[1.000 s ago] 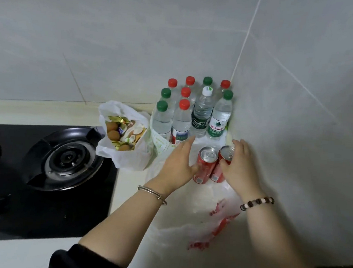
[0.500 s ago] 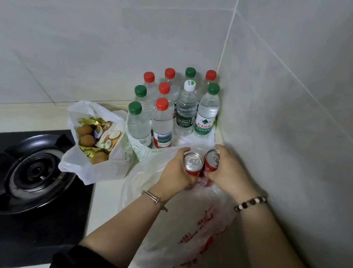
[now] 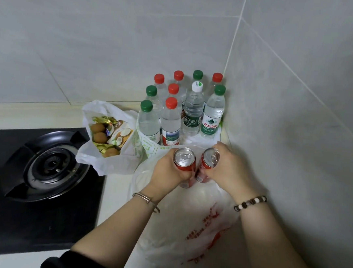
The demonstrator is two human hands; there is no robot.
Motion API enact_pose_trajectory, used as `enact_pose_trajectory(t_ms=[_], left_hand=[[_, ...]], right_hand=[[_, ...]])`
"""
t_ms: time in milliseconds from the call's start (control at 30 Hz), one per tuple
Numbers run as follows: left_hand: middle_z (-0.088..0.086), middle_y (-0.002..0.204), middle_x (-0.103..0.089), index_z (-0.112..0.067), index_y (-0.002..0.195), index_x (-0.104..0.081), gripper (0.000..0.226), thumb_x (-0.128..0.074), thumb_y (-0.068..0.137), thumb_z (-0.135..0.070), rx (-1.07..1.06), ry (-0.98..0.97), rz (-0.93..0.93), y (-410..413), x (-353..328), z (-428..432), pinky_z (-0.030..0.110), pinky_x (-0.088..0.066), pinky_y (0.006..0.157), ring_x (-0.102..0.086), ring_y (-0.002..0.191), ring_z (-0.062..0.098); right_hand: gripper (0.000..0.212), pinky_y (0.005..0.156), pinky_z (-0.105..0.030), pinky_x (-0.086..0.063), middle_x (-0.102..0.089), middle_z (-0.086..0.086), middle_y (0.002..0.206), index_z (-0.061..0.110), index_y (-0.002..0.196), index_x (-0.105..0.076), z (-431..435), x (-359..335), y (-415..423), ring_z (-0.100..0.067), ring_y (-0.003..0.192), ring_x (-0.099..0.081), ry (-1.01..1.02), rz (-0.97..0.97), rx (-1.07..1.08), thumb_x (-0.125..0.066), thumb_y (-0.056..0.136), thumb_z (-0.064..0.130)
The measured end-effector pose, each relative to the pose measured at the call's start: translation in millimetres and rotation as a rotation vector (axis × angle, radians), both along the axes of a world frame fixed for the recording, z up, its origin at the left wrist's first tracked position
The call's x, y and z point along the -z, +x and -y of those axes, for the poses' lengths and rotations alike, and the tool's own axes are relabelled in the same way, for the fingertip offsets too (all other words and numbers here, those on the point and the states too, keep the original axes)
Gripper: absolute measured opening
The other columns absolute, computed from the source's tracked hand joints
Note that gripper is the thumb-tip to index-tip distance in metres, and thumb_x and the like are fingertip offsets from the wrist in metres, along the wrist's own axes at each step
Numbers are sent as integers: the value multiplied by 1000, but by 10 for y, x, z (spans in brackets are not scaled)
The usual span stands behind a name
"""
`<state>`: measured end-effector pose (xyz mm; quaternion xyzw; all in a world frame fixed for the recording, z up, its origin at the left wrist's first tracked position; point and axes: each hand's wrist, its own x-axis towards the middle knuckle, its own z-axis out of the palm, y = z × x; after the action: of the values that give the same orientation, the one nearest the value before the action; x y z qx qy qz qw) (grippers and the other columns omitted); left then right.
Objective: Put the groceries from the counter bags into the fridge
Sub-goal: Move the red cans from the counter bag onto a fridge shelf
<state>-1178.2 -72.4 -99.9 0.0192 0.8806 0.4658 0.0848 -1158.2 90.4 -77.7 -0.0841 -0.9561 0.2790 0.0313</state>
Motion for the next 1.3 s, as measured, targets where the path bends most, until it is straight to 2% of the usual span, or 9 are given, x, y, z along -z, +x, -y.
enact_pose_trajectory(t_ms=[100, 267, 433, 567, 667, 767, 900, 1100, 1300], left_hand=[[-16, 91, -63, -27, 106, -58, 57, -84, 55, -22, -27, 57, -22, 84, -169, 188, 11, -41, 69, -59, 87, 5], [-17, 85, -63, -34, 88, -56, 54, -81, 43, -20, -95, 179, -90, 275, -523, 561, 5, -44, 62, -60, 79, 0], [-13, 95, -65, -26, 105, -55, 64, -84, 51, -8, -212, 320, -157, 621, -739, 1090, 3, -43, 65, -60, 80, -9], [-16, 97, -64, -27, 109, -55, 64, -85, 57, -6, -320, 356, -223, 985, -863, 1609, 3, -45, 72, -61, 83, -12], [-13, 97, -66, -27, 109, -56, 63, -86, 58, -6, -381, 374, -247, 1290, -941, 2050, 7, -47, 74, -62, 85, -10], [-11, 100, -68, -30, 109, -57, 61, -85, 59, -8, -441, 362, -249, 1630, -982, 2496, 15, -51, 79, -64, 90, -3], [-10, 98, -70, -25, 111, -60, 60, -83, 60, -5, -582, 319, -258, 2129, -969, 2993, 14, -51, 75, -66, 88, -2], [-12, 94, -70, -30, 108, -60, 56, -81, 62, -6, -919, 279, -293, 2958, -951, 3452, 14, -52, 67, -66, 84, -2], [-17, 92, -67, -34, 102, -59, 55, -82, 61, -5, -1309, 253, -359, 3843, -970, 3529, 16, -54, 72, -63, 84, -8]], right_hand=[[51, 64, -32, -50, -63, 7, 86, 25, 96, -52, 169, -102, 67, -19, 78, -60, -109, -38, 5, -82, 55, 25], [59, 71, -36, -54, -67, 10, 88, 32, 103, -53, 523, -365, 218, -15, 82, -63, -221, -137, -36, -83, 53, 25], [56, 66, -22, -51, -66, 17, 81, 38, 94, -53, 1066, -616, 477, 2, 75, -61, -412, -219, -88, -81, 53, 11], [61, 75, -10, -46, -64, 19, 91, 33, 105, -56, 1595, -783, 670, 8, 86, -60, -562, -284, -174, -86, 55, 13], [64, 80, -10, -46, -64, 18, 101, 32, 109, -57, 2059, -863, 802, 4, 94, -60, -619, -271, -291, -87, 55, 14], [59, 76, -4, -44, -64, 19, 98, 31, 105, -60, 2528, -891, 967, 6, 92, -60, -677, -233, -399, -87, 57, 11], [53, 77, -9, -46, -68, 15, 95, 27, 103, -65, 3087, -855, 1209, 4, 90, -62, -752, -201, -579, -86, 58, 8], [46, 76, -11, -46, -69, 15, 90, 29, 94, -65, 3787, -886, 1631, 0, 88, -63, -803, -66, -989, -81, 62, 1], [44, 72, -10, -47, -69, 12, 89, 24, 97, -66, 4331, -877, 2115, -1, 85, -64, -846, 161, -1324, -80, 64, -1]])
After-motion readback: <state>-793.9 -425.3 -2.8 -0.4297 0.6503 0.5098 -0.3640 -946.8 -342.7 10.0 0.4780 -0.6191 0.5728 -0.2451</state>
